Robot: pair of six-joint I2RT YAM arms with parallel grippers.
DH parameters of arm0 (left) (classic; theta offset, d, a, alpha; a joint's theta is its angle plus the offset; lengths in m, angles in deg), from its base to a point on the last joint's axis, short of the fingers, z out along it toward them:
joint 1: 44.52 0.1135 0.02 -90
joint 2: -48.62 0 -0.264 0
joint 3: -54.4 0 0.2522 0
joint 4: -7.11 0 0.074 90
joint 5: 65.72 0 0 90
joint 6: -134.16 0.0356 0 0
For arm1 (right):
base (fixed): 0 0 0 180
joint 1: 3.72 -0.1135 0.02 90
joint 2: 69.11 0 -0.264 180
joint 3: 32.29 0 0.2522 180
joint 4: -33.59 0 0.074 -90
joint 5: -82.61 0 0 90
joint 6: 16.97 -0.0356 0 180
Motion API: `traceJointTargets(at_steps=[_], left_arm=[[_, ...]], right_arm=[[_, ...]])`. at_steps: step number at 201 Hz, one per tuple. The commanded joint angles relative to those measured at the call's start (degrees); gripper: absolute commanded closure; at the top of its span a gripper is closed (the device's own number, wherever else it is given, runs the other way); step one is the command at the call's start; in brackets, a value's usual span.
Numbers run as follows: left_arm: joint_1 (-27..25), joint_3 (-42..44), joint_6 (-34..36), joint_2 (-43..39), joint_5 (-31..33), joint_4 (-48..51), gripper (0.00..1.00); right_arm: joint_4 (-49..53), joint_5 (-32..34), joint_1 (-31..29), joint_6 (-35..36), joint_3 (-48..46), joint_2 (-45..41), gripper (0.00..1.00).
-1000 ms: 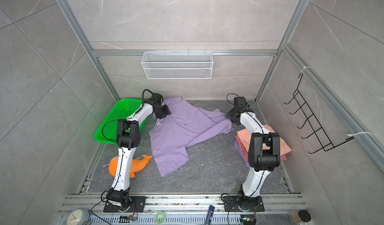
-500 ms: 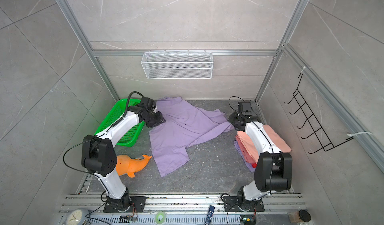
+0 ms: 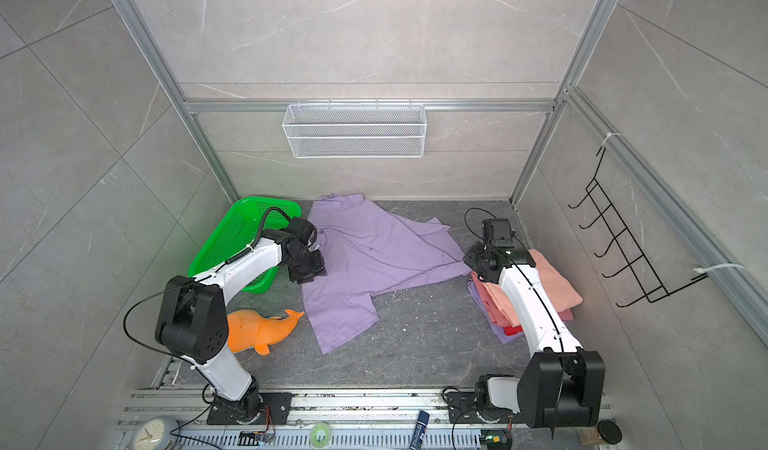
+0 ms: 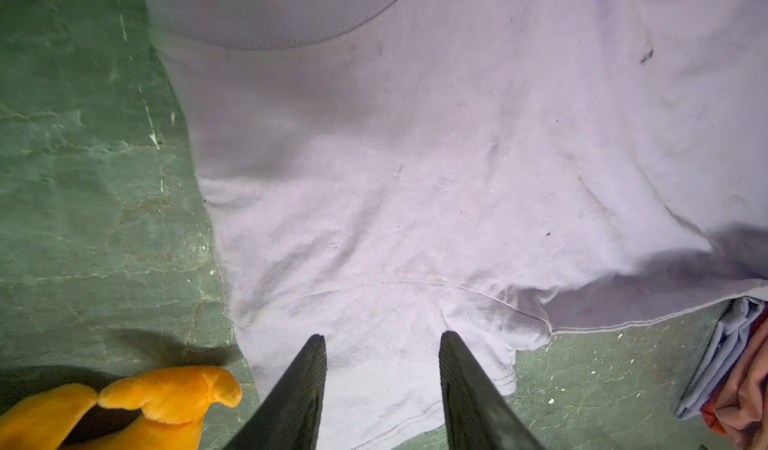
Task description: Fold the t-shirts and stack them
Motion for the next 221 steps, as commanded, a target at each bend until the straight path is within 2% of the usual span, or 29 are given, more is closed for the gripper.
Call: traceJointTargets(at_steps=[1,28,80,113,162,221], left_arm=[[-2.16,3.32,-3.63,-2.63,-0.32,0.18,0.52],[-2.94,4.06,-3.53,-0.02,-1.94,-3.15,0.52],[-2.87,0.05,-1.36,7.45,-2.27,-7.21,0.52],[-2.85,0.64,-2.06,9.33,-2.73,-8.71,0.53],[-1.5,2.27,-1.44,9.32,-2.23,-8.12,0.53],[3.01,2.85,-0.66,13.06,-7.57,-10.19,0.53]], right_arm=[[-7.01,-6.2,-0.62,-5.14,-3.44,2.1,0.58],[-12.62,-8.46,-4.17,-7.78,-3.87,6.63,0.57],[-19.27,-6.82,-12.3,-7.98,4.35,20.94,0.56],[-18.76,-6.68,-13.88,-7.18,12.24,31.67,0.56],[-17.86,-6.07,-14.86,-8.33,17.67,40.92,0.56],[-15.46,-5.11,-15.95,-9.43,28.17,51.23,0.56]])
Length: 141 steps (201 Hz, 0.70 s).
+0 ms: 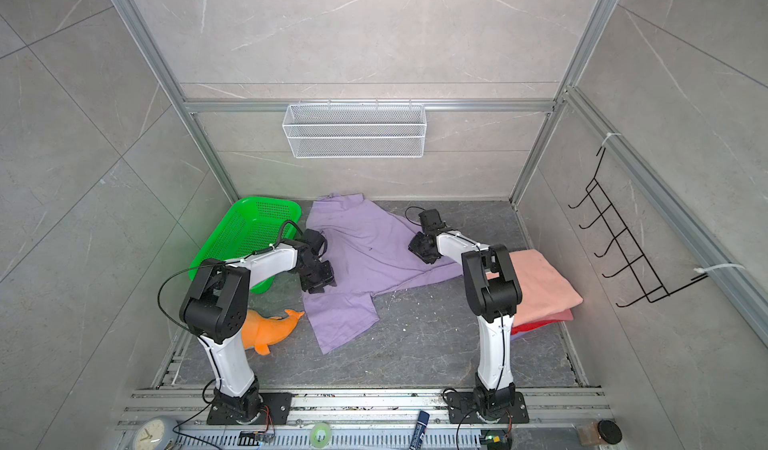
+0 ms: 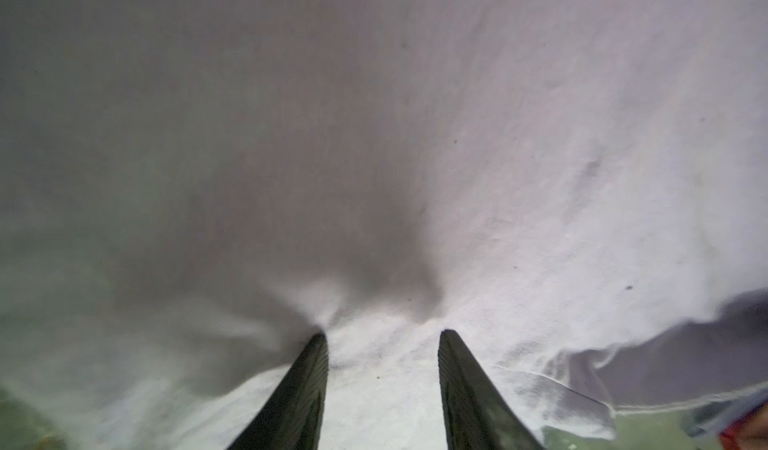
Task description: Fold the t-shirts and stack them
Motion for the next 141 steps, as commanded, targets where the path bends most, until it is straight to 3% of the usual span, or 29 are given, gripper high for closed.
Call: traceJointTargets(at_steps=[1,36,83,120,141], left_arm=[[1.96,0.18,1.29,2.59,-2.76,-0.75,0.53],[5.47,-1.67,0.99,5.63,-3.42,-0.27,0.53],[7.97,-12.08,4.04,11.86,-0.53,4.66,0.54],[8.74,-18.35,6.19,11.74,2.07,7.5,0.54],[8.65,-19.01,7.95,8.16,1.48,8.05,0.55]], right_arm=[[2.82,1.35,-0.67,-1.17,4.97,5.25,0.56],[7.15,0.76,-1.24,-0.79,19.04,14.77,0.56],[17.94,1.36,-2.16,-0.81,43.96,27.79,0.57],[21.22,4.11,-2.11,3.75,49.02,25.76,0.57],[20.98,5.77,-2.13,9.63,46.91,18.67,0.55]])
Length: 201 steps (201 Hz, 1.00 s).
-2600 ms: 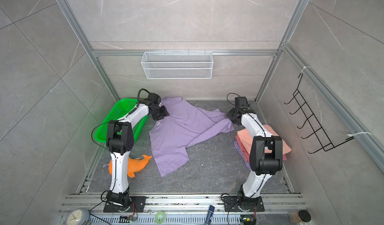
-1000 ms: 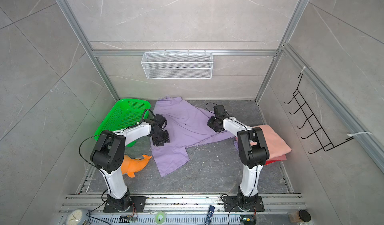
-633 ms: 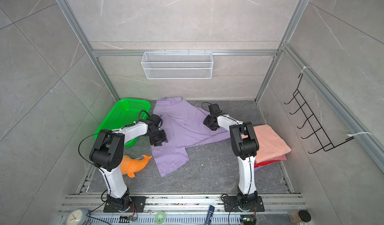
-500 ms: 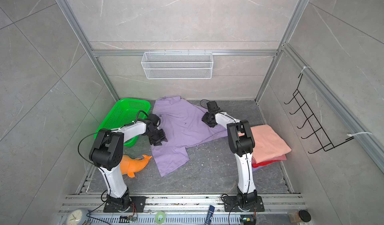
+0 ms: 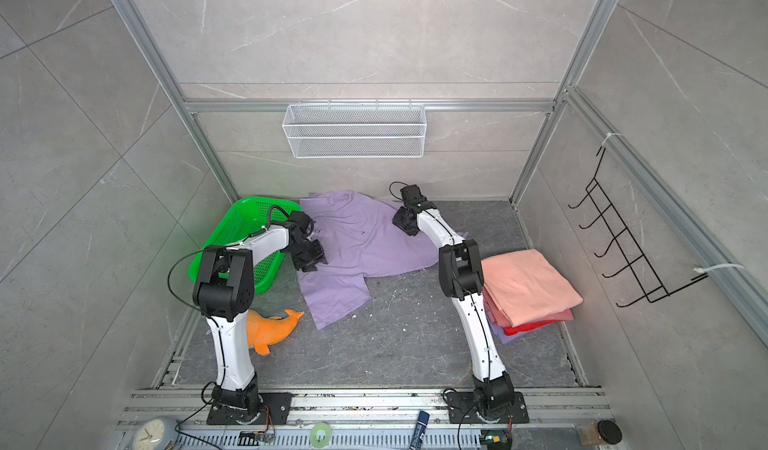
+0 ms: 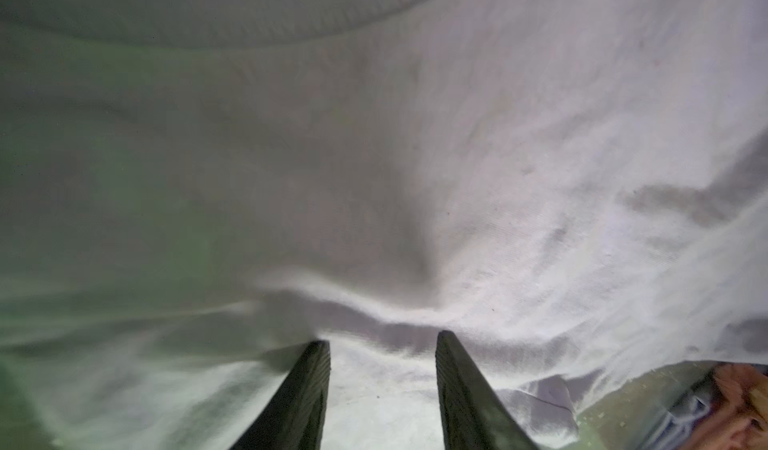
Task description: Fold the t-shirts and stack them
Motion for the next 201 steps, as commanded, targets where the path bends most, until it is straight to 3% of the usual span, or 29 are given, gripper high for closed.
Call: traceJointTargets(at_steps=[1,32,62,106,137,142,154,201], left_arm=[[0.25,-1.76,3.75,-3.04,2.22,3.5,0.55],[-0.09,1.38,3.91,-11.11,0.33,4.07,0.54],[-1.96,8.16,0.9,-17.74,1.92,7.78,0.52],[-9.89,19.35,-6.01,-26.59,4.04,10.8,0.48],[-12.98,26.31,-10.95,-28.44,3.11,9.83,0.47],[-13.46,27.16,-11.69,-28.59,3.23,9.64,0.46],[-14.64,28.82,-13.47,-28.86,3.75,9.1,0.46],[-16.22,35.15,-20.45,-28.48,3.04,2.98,0.46]], right_arm=[[3.85,3.36,-0.08,7.25,-0.28,-7.71,0.55],[0.24,6.04,1.1,11.77,-10.94,-19.83,0.51],[0.56,6.57,5.31,7.63,-23.21,-30.01,0.48],[-5.59,6.1,12.97,3.29,-46.86,-47.51,0.38],[-2.65,7.51,15.66,4.97,-50.83,-51.81,0.34],[-2.3,7.65,15.9,5.21,-51.2,-52.12,0.27],[-1.89,8.19,16.26,5.67,-51.9,-52.69,0.24],[-2.42,7.14,17.7,5.26,-53.62,-52.8,0.24]])
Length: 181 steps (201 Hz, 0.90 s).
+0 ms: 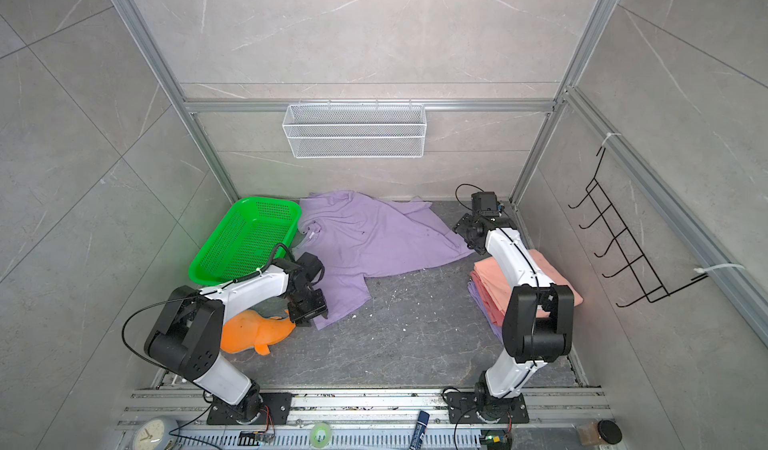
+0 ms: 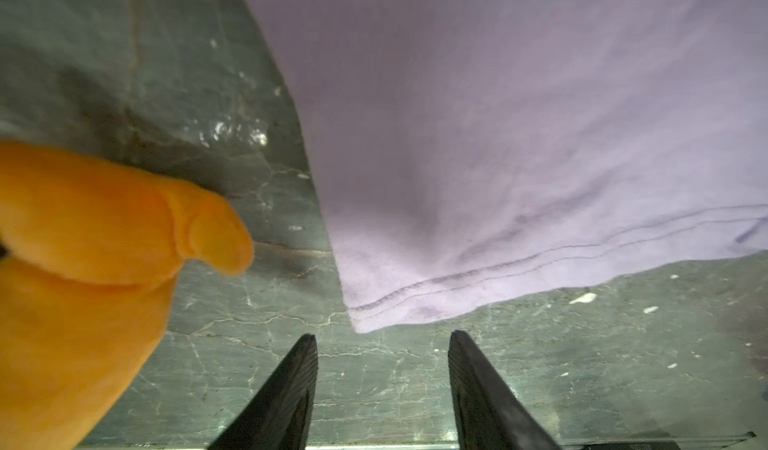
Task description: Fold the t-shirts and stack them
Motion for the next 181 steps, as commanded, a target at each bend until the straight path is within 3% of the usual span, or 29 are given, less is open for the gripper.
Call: traceJointTargets(at_steps=[1,57,109,181], left_arm=[[-0.66,1.7,-5.52,-1.75,0.28,-3.15,0.46],[-1.12,1.19,-7.2,2.99,-0.61,-8.47,0.55],[-1.12,-2.19,-6.36,4.28,0.93,-9.47,1.0],[0.54,-5.74,-3.92,3.34,3.24,-7.64,1.0]], right_arm=[[0.62,0.02,0.79,0.35,-1.26,-1.32,0.24],[-0.34,-1.94,1.9,-0.51,-2.4,1.19,0.24],[-3.32,-2.32,2.81,-1.58,-1.84,7.05,0.26],[-0.67,-3.4,3.09,-5.64,5.46,19.16,0.36]])
